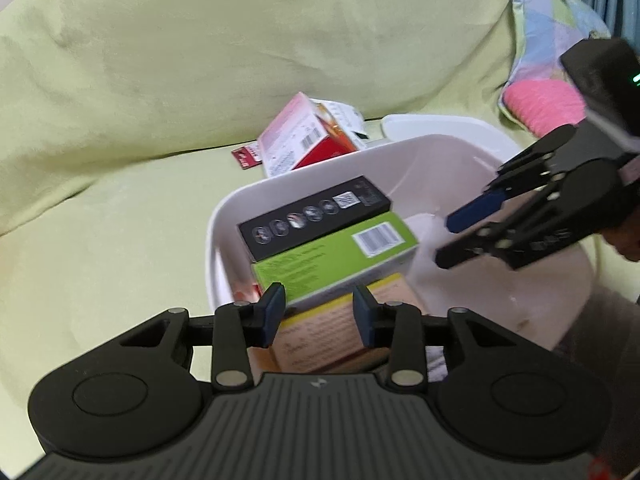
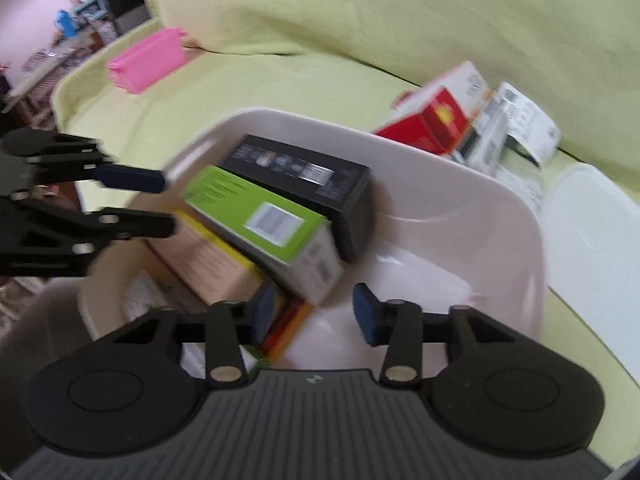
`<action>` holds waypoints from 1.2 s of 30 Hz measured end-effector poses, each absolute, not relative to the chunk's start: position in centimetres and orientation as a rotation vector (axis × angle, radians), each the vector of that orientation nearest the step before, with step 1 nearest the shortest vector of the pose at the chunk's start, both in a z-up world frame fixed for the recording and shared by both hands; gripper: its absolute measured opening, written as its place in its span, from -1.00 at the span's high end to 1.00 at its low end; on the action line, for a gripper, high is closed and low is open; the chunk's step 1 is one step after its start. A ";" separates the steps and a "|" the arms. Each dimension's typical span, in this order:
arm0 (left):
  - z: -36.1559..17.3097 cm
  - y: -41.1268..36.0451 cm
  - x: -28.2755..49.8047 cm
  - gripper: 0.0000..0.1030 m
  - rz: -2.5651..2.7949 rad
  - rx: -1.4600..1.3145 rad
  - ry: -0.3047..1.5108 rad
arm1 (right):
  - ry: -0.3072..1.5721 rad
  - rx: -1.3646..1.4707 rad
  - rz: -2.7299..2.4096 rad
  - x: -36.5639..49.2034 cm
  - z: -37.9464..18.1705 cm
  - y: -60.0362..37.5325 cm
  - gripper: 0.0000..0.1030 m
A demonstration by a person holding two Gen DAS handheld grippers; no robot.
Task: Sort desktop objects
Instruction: 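Raise the right gripper up out of the bin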
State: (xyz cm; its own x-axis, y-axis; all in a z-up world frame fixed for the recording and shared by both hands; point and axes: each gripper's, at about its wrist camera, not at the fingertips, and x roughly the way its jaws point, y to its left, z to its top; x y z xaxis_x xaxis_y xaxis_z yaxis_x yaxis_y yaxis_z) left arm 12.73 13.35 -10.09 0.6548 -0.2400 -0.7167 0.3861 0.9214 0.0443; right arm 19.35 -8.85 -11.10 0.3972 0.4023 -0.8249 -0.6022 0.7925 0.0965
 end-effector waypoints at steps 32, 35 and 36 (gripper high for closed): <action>-11.5 13.4 12.0 0.16 -0.307 0.126 0.811 | 0.946 -0.092 0.480 23.4 -13.3 -7.1 0.62; -11.3 13.5 11.9 0.16 -0.305 0.127 0.808 | 0.949 -0.059 0.460 23.3 -13.1 -8.2 0.59; -11.3 13.5 11.8 0.16 -0.304 0.128 0.807 | 0.949 -0.050 0.455 23.2 -13.0 -8.5 0.57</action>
